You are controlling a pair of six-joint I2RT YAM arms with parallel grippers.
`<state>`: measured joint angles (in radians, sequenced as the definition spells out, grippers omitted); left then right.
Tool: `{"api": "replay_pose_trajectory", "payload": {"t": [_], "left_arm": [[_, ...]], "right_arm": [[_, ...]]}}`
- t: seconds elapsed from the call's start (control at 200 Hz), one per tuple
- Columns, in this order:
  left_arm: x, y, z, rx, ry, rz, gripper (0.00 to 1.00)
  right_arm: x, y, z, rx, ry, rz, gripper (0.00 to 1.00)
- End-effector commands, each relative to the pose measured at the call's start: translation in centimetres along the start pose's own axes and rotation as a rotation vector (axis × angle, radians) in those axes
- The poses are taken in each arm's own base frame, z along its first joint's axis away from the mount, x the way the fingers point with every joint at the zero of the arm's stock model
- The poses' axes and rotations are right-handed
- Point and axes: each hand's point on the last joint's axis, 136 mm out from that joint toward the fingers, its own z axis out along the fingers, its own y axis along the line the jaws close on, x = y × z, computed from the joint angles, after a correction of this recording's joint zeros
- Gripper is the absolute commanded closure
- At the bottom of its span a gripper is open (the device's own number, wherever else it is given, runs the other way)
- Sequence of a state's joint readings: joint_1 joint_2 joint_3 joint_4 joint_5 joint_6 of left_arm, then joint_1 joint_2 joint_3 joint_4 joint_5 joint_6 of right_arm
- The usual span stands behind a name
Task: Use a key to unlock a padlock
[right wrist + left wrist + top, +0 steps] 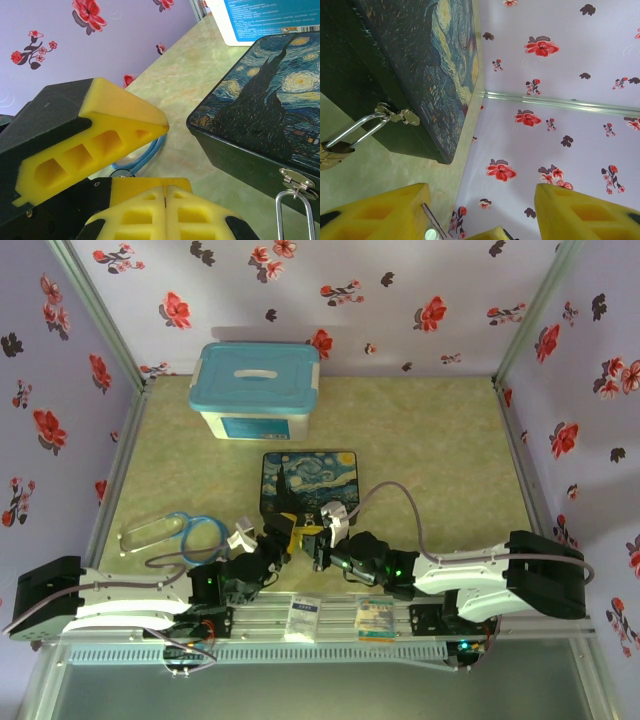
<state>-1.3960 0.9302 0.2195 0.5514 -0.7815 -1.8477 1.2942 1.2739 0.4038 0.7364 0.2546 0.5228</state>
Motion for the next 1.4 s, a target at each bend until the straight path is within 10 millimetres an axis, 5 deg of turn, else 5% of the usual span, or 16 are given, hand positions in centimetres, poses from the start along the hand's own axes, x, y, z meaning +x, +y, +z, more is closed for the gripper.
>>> {"api": "replay_pose_trajectory", "payload": {"t": [0.0, 0.9, 1.0, 1.075, 1.125, 1.195, 1.395], "left_arm": [[0.4, -0.9, 0.0, 0.02, 0.003, 0.019, 0.5], [-0.2, 0.5, 0.0, -0.027, -0.021, 0.059, 1.0], [-0.2, -0.4, 0.0, -0.006, -0.027, 0.122, 1.0], [0.1, -2.3, 0.0, 0.025, -0.03, 0.287, 1.0], [0.4, -3.9, 0.0, 0.029, -0.034, 0.403, 1.0], [0.9, -6.0, -0.3, 0.06, -0.025, 0.578, 1.0], [2.1, -10.2, -1.3, 0.227, -0.007, 0.725, 1.0]], "right_arm": [[-1.1, 1.1, 0.2, -0.028, -0.034, -0.014, 1.0], [-1.5, 0.7, -0.8, -0.009, -0.042, -0.015, 1.0], [-2.0, 0.1, -1.4, 0.012, -0.058, -0.015, 0.79], [-2.7, -0.1, -2.4, 0.004, -0.086, 0.006, 0.33], [-3.3, -0.1, -3.1, -0.025, -0.1, 0.036, 0.16], [-4.5, 0.2, -4.0, -0.103, -0.099, 0.087, 0.06], [-8.2, 1.2, -6.4, -0.275, -0.172, 0.184, 0.04]]}}
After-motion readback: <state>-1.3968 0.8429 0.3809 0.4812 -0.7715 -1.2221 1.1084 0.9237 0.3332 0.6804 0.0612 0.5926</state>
